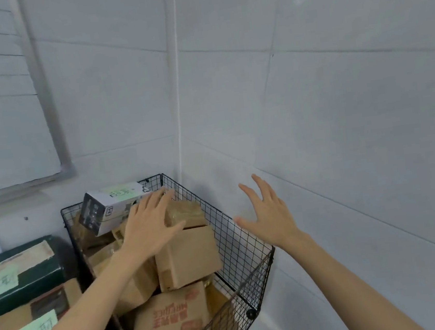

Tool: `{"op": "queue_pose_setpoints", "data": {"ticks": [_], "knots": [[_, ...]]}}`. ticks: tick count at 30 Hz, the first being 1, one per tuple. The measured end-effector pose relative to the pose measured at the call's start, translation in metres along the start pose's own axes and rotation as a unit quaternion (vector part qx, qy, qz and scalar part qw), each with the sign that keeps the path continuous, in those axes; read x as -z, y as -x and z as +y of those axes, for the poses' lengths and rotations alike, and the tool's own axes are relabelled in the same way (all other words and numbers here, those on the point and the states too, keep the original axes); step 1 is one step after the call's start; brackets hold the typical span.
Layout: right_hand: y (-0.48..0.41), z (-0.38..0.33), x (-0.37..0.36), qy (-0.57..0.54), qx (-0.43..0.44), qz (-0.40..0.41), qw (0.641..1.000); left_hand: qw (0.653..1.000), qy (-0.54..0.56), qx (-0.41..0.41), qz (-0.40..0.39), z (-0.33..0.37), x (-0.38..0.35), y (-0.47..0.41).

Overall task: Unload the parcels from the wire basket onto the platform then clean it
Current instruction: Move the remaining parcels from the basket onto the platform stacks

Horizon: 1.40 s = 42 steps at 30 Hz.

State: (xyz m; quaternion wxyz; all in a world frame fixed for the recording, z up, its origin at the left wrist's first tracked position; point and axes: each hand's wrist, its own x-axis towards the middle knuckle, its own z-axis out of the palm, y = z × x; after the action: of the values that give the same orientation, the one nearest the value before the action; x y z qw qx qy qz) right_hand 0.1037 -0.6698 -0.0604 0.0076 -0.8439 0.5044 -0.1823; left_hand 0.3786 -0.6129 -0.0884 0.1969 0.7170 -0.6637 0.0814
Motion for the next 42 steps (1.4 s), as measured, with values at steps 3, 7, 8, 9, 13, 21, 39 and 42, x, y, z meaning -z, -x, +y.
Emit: {"op": "queue_pose_setpoints", "data": {"ticks": [3,7,8,9,13,21,39,42], "knots": [[-0.043,-0.003,-0.021,-0.010,0.032,-0.009,0.999,0.999,0.003,0.033,0.008,-0.021,-0.007,-0.023],[-0.088,-0.013,-0.052,-0.022,0.070,-0.047,0.996,0.997,-0.009,0.076,0.002,-0.043,-0.013,-0.033],[-0.099,-0.018,-0.060,-0.022,0.081,-0.058,0.995,0.996,-0.010,0.086,0.001,-0.050,-0.014,-0.033],[-0.110,-0.022,-0.067,-0.021,0.092,-0.068,0.993,0.995,-0.012,0.098,0.003,-0.057,-0.015,-0.033],[-0.152,-0.047,-0.098,-0.029,0.130,-0.107,0.985,0.987,-0.036,0.157,0.016,-0.086,-0.015,-0.026],[-0.225,-0.102,-0.152,-0.075,0.195,-0.180,0.961,0.966,-0.060,0.249,0.033,-0.123,-0.016,-0.013],[-0.308,-0.133,-0.219,-0.250,0.176,-0.346,0.887,0.930,-0.001,0.367,0.012,-0.129,-0.052,-0.044],[-0.307,-0.133,-0.219,-0.270,0.180,-0.336,0.884,0.922,0.061,0.380,0.040,-0.125,-0.054,-0.048]]}}
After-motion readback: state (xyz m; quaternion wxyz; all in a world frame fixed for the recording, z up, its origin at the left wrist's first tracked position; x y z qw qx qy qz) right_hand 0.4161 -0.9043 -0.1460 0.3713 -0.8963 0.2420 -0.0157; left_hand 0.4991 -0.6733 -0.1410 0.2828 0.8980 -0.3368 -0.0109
